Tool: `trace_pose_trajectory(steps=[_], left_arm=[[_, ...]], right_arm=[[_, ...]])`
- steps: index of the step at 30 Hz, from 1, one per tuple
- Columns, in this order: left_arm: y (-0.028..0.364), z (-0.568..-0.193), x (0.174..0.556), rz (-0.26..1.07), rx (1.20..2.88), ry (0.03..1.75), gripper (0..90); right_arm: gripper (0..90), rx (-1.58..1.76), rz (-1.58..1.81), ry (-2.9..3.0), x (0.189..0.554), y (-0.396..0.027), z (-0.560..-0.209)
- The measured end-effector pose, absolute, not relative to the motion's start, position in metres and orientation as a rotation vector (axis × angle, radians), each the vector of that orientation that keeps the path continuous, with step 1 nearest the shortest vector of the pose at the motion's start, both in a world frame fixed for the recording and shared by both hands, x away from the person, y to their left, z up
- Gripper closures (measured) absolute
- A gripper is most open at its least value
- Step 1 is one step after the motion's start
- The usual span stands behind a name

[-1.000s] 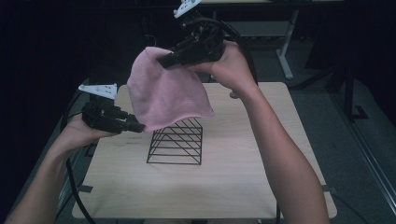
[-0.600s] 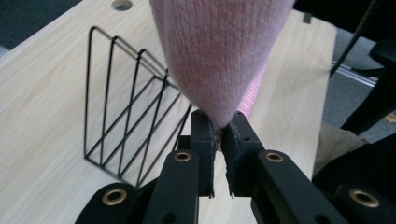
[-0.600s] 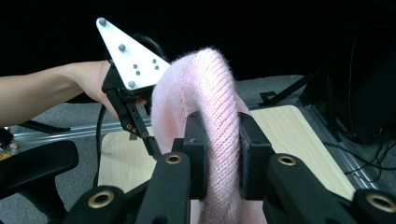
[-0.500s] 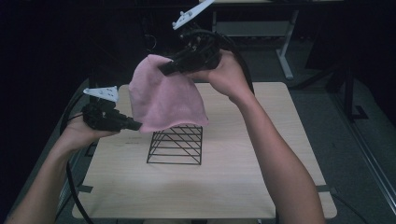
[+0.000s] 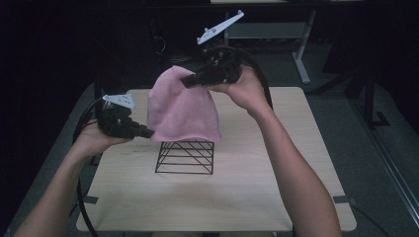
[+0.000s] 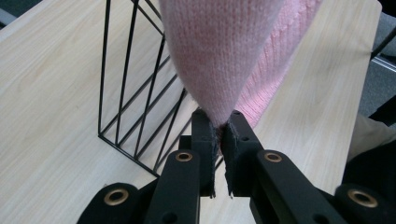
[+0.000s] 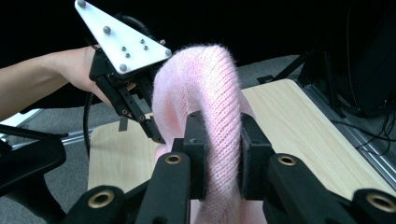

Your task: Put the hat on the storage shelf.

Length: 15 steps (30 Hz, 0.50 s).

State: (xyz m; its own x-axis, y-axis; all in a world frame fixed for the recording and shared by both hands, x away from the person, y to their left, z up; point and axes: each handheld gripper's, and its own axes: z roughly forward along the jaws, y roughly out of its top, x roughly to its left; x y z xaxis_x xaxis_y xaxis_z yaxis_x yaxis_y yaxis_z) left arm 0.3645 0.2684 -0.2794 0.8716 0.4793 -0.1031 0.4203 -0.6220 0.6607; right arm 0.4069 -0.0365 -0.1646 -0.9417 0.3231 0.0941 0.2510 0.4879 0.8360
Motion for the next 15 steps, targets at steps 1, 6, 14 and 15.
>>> trace_pose_trajectory(steps=[1,6,14,15], left_arm=[[0.266,-0.28,0.366,0.109,2.328,0.646,83.8],[0.26,-0.281,0.367,0.116,2.347,0.635,83.9],[0.259,-0.292,0.368,0.106,2.375,0.649,83.8],[0.259,-0.293,0.368,0.114,2.386,0.647,83.8]], right_arm=[[76.2,0.508,1.475,2.631,0.408,-0.041,-0.167],[76.2,0.522,1.489,2.625,0.406,-0.048,-0.171],[76.2,0.511,1.481,2.641,0.405,-0.048,-0.182],[76.1,0.51,1.48,2.647,0.405,-0.048,-0.183]])
